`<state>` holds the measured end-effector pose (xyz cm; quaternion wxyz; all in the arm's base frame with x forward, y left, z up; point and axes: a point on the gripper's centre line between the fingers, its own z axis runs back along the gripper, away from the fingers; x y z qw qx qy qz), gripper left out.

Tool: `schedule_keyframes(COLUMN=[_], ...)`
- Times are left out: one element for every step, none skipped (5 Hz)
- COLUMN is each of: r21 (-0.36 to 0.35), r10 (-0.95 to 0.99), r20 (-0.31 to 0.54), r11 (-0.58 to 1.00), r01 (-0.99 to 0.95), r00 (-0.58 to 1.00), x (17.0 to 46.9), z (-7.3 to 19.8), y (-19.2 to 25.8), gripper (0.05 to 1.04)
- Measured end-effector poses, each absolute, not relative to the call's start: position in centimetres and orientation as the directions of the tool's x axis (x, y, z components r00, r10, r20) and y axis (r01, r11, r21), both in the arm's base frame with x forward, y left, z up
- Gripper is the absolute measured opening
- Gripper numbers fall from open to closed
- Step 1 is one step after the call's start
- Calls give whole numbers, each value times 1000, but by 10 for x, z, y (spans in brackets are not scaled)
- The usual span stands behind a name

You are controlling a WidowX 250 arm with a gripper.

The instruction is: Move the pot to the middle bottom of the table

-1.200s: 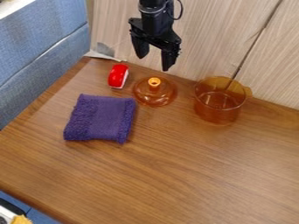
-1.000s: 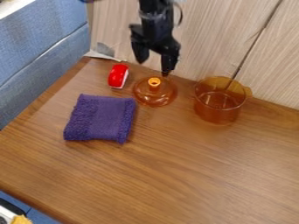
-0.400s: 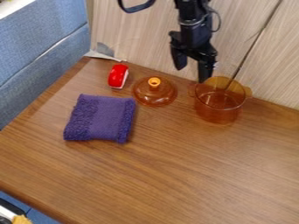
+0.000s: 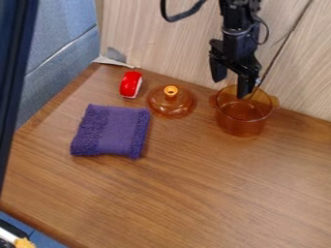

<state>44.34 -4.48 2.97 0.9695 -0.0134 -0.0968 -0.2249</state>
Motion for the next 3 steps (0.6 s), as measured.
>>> schedule_keyframes(r21=[32, 41, 42], r10=[-440, -440, -440], r20=[157, 141, 141], r11=[897, 898, 898], r01=[440, 438, 438], r00=[884, 887, 887], x=[441, 440, 440], z=[17, 12, 12], y=[-42, -40, -39], gripper=[723, 416, 183])
